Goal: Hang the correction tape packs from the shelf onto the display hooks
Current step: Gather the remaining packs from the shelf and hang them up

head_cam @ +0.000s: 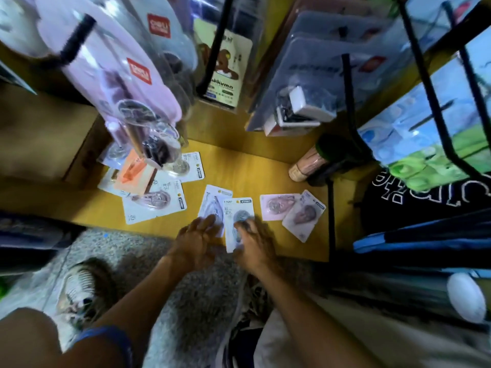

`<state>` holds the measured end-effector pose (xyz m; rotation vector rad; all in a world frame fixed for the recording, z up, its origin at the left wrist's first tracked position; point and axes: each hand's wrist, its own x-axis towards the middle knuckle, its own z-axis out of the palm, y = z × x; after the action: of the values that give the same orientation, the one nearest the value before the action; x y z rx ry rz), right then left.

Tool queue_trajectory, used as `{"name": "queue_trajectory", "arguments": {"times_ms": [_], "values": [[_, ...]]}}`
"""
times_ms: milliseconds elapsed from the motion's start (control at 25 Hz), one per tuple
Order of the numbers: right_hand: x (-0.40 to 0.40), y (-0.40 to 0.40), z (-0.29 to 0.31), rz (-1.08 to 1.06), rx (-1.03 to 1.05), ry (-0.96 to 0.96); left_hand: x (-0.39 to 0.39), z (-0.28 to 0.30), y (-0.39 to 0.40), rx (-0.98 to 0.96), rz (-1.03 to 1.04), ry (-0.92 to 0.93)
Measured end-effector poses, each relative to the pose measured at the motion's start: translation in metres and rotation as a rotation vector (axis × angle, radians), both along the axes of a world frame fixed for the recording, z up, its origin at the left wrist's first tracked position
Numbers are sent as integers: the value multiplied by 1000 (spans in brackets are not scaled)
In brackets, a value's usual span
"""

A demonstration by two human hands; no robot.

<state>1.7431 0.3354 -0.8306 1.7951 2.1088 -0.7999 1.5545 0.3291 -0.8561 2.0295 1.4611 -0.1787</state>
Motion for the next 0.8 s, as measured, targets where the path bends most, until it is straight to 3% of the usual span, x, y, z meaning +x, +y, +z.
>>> {"name": "queue_trajectory", "arguments": {"times_ms": [200, 320, 480, 600, 720, 800], "values": [[-6, -9, -5, -86, -16, -87, 12, 1, -15, 32, 353, -251], [-13, -4, -12, -191, 91, -102, 18, -4, -11, 55, 716, -295], [-14, -2, -20, -262, 72, -113, 22, -9, -8, 40, 981, -350], [-11, -3, -20, -308, 53, -94, 24, -13, -11, -41, 1150, -513], [-4, -2, -24, -414, -13, -41, 27, -8, -11, -135, 1337, -854], [-2, 2, -22, -560, -12, 69, 26, -1, -10, -207, 1492, -979]]}}
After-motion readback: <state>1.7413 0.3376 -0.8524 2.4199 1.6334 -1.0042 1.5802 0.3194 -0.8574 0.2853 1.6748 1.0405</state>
